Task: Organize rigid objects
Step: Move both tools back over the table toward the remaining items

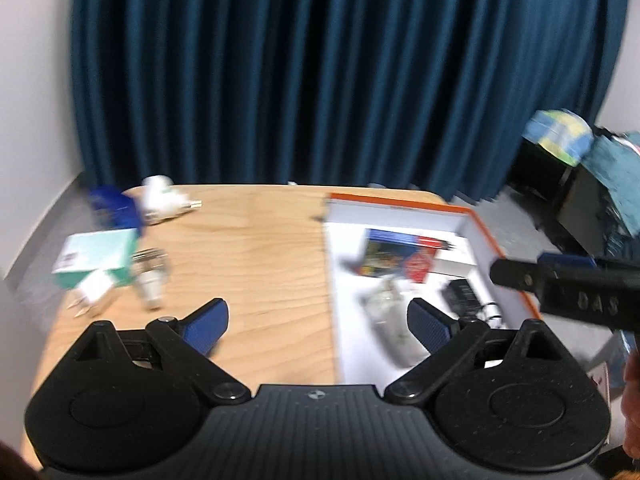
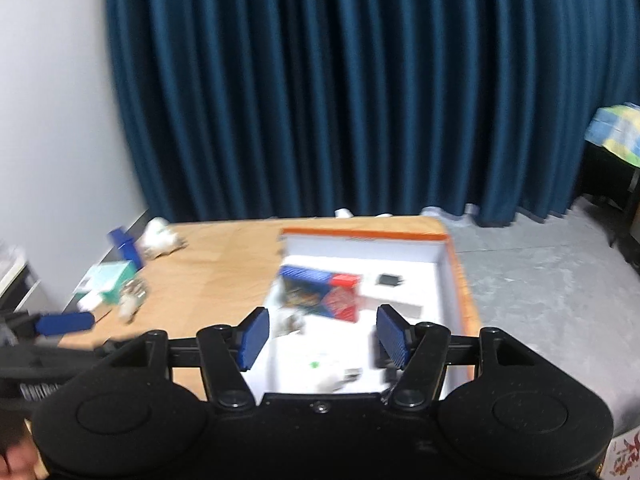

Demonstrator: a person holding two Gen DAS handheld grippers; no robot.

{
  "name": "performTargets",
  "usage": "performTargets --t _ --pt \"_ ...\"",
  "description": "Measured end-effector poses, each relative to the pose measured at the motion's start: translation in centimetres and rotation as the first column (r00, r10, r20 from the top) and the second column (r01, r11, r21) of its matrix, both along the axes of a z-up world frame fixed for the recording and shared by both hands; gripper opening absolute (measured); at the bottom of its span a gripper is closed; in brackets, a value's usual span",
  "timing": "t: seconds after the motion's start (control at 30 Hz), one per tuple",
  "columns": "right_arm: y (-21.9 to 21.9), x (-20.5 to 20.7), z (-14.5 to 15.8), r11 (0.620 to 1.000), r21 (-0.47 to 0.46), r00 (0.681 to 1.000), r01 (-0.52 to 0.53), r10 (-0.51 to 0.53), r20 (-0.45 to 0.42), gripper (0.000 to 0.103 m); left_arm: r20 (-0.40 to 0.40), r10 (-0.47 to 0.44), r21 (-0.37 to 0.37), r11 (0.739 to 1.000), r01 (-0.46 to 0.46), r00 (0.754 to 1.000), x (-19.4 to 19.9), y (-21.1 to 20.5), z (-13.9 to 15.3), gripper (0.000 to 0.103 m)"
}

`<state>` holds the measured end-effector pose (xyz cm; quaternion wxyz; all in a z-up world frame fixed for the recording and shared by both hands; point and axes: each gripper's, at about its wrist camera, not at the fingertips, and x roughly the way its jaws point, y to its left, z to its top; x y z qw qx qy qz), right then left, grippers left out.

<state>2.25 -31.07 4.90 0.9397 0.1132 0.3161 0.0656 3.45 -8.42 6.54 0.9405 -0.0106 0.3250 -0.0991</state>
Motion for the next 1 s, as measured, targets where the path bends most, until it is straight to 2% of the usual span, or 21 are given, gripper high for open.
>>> performTargets --t 0.13,0.3,0.47,0.57,0.73,0.87,1.0 --pt "3.3 -0.5 0.2 0.995 0.015 0.995 -0.1 0.1 0.008 0.072 0.008 0.084 0.018 0.996 -0.084 0.996 -1.0 3.8 0.4 0.099" --pt "8.1 -1.3 0.6 0.974 -0.022 0.974 -0.225 0.225 0.028 0.072 0.008 0.19 0.012 0.982 -0.191 0.982 -2.1 8.7 0.3 0.099" --pt "11.0 -1.5 0.7 0.95 -0.027 0.949 -0.311 0.312 0.034 0.072 0.022 0.249 0.04 0.968 -0.249 0.968 -1.8 12.5 -0.3 0.099" --pt "12.2 -1.3 0.4 0.938 -0.037 0.938 -0.345 0.346 0.03 0.072 0.028 0.243 0.066 0.967 -0.245 0.97 -0.7 13.9 -0.9 0.099" --pt "13.7 -0.6 -0.3 0.925 -0.046 0.926 -0.376 0.377 0.008 0.072 0.028 0.176 0.121 0.976 -0.178 0.984 2.2 15.3 -2.6 0.098" --pt "15.0 0.7 -1.2 0.912 -0.051 0.913 -0.408 0.408 -0.01 0.072 0.024 0.102 0.167 0.98 -0.105 0.994 4.7 15.8 -4.4 0.088" --pt "15.7 1.8 -2.0 0.898 -0.051 0.9 -0.436 0.436 -0.023 0.072 0.036 0.053 0.183 0.981 -0.059 0.998 6.9 16.3 -6.0 0.085"
